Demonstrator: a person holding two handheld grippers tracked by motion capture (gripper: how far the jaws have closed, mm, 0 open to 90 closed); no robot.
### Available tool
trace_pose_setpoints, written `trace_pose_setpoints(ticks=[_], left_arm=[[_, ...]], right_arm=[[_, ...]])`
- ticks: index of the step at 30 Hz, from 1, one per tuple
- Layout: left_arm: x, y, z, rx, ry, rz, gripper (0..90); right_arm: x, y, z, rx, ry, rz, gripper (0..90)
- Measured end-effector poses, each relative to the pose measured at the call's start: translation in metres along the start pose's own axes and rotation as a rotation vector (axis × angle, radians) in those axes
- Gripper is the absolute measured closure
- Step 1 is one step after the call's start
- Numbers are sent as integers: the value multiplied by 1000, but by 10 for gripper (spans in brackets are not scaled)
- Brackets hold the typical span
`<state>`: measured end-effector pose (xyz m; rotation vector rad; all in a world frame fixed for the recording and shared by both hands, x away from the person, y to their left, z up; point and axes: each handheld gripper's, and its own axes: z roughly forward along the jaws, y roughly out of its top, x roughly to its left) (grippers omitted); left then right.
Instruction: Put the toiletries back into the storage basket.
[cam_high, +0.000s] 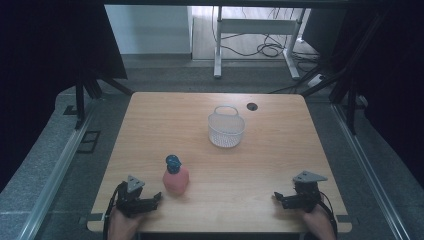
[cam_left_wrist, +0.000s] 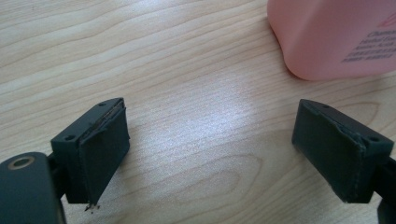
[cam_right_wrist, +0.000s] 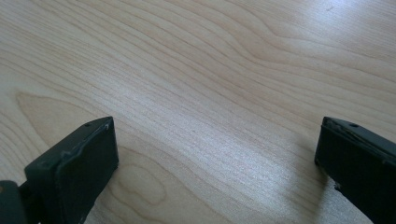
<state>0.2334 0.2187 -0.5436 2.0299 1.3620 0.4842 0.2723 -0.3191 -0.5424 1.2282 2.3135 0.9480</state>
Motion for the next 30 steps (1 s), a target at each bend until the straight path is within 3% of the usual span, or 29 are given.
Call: trace_pose_setpoints(ticks=[6, 19, 30], left_arm=[[1, 1, -2, -5, -21, -3, 110], [-2, 3, -12, -14, -36, 44, 121], [-3, 7, -22, -15, -66, 39, 123]], right_arm=[[0, 0, 0, 1, -2, -1, 0], [0, 0, 0, 1, 0, -2, 0], [0, 0, 0, 1, 0, -2, 0]])
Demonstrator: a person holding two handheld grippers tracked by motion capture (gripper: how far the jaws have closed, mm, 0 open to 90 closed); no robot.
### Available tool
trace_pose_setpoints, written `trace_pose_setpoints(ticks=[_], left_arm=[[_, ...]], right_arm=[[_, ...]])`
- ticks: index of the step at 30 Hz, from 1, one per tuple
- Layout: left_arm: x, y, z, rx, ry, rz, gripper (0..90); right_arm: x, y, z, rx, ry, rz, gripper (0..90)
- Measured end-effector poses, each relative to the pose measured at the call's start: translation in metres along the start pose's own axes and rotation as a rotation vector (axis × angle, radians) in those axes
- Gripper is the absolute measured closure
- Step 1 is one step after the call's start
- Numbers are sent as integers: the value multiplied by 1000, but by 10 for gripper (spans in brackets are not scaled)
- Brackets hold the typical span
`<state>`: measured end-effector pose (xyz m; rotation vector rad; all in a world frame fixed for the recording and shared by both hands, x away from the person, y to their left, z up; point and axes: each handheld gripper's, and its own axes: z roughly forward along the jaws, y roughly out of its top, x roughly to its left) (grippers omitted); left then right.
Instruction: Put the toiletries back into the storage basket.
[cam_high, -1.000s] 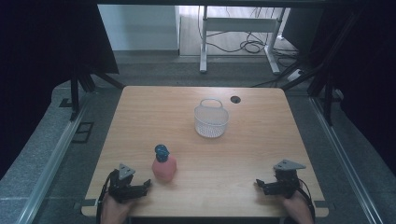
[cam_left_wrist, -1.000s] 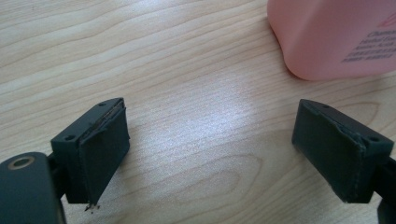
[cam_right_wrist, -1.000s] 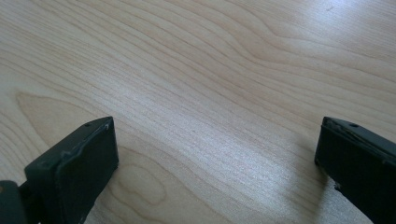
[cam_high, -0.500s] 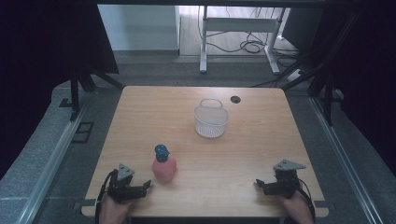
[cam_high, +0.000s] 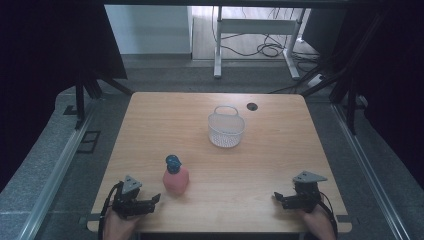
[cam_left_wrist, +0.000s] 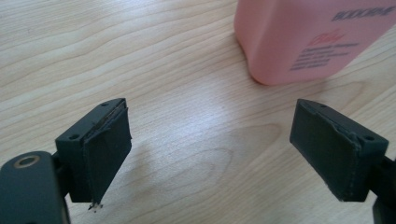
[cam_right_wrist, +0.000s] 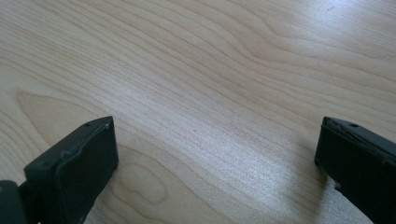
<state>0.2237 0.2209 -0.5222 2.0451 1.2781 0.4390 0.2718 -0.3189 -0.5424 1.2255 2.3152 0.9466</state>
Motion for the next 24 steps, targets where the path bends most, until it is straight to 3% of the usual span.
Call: trace_pose_setpoints(ticks=[24], left_arm=[[-21, 31, -19, -17, -71, 75, 132]], right_arm=[[0, 0, 0, 1, -1, 3, 0]])
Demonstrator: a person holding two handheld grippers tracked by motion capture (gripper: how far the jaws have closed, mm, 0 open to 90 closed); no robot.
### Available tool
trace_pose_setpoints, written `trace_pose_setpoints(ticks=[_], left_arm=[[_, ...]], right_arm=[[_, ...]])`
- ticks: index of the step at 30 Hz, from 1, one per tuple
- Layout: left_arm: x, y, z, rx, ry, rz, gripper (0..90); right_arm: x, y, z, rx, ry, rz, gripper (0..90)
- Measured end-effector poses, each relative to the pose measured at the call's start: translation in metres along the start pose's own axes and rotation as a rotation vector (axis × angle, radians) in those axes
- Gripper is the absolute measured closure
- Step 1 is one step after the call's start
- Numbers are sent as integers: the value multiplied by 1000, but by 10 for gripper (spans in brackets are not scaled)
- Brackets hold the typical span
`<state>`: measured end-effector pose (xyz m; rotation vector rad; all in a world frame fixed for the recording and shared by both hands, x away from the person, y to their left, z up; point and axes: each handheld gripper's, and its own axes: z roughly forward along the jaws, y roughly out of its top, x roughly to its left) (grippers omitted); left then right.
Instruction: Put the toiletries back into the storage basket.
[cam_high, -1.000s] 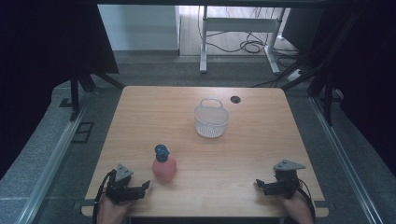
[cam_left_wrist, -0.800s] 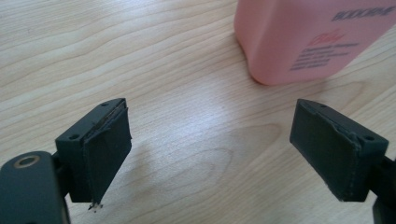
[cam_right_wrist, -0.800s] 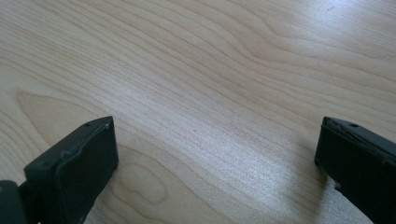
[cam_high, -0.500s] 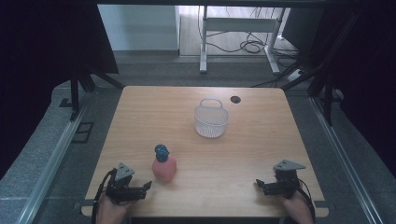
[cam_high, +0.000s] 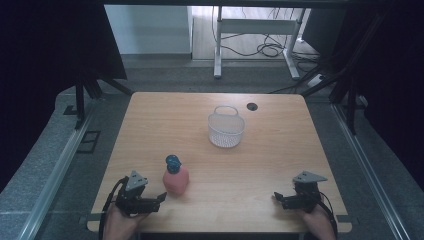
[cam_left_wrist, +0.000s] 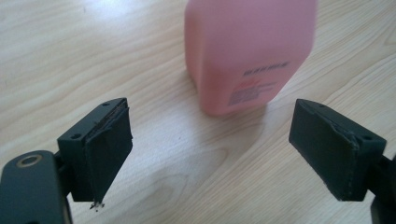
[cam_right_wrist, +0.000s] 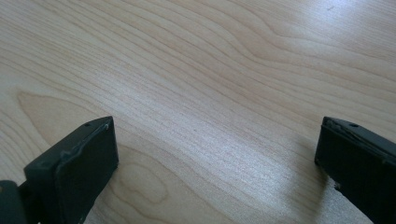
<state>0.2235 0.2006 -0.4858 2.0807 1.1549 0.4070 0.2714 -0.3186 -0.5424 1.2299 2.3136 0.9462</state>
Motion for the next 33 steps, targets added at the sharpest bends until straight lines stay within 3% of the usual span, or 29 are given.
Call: trace_pose_setpoints(ticks=[20, 33], left_arm=[[-6, 37, -5, -20, -51, 46, 176], [-5, 59, 4, -19, -72, 66, 224]], right_arm=[[0, 0, 0, 0, -1, 0, 0], [1, 0, 0, 0, -1, -2, 0]])
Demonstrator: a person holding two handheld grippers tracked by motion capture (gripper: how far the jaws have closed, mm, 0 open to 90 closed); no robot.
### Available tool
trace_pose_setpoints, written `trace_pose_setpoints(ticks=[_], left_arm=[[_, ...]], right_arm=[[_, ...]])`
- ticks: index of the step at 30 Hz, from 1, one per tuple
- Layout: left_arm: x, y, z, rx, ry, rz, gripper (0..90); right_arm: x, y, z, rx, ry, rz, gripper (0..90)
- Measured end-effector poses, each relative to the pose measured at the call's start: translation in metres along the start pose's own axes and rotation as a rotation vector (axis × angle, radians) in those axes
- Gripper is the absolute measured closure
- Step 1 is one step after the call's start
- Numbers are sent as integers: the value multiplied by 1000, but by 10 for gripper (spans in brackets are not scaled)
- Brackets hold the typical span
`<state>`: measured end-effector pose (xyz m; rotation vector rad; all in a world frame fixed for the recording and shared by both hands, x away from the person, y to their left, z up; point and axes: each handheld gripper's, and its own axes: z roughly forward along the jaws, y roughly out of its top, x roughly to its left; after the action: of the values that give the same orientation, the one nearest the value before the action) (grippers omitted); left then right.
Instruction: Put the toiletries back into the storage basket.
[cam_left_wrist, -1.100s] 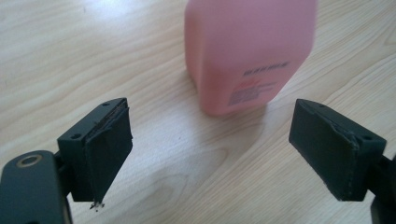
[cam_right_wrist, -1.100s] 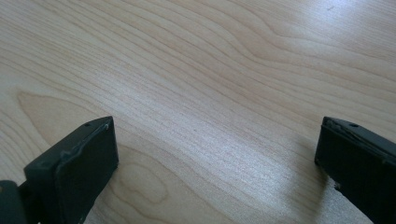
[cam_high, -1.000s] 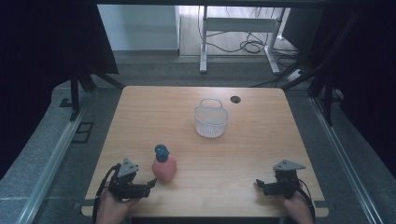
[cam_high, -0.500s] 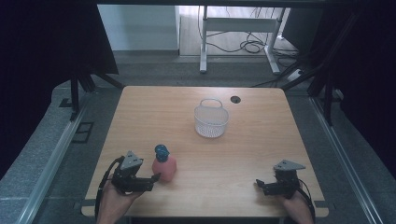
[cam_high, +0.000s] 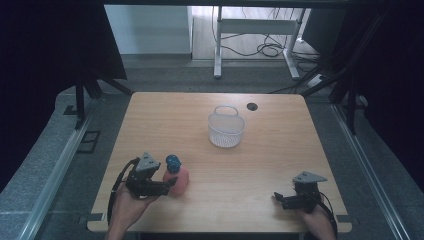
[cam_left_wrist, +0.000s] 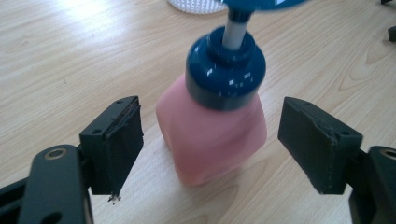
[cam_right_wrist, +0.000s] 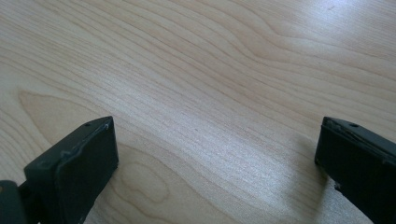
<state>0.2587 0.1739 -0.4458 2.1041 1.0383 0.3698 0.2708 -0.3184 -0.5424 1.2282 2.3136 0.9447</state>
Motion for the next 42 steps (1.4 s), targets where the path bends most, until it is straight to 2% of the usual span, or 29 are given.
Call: trace_pose_setpoints(ticks=[15, 29, 36, 42], left_arm=[[0, 16, 8, -7, -21, 13, 328], [0, 23, 11, -7, -29, 12, 514], [-4, 27, 12, 16, -6, 24, 527], [-3, 32, 13, 17, -4, 25, 529]], right_arm=[[0, 0, 0, 0, 1, -2, 0], [0, 0, 0, 0, 1, -2, 0], [0, 0, 0, 0, 1, -2, 0], [0, 0, 0, 0, 1, -2, 0]])
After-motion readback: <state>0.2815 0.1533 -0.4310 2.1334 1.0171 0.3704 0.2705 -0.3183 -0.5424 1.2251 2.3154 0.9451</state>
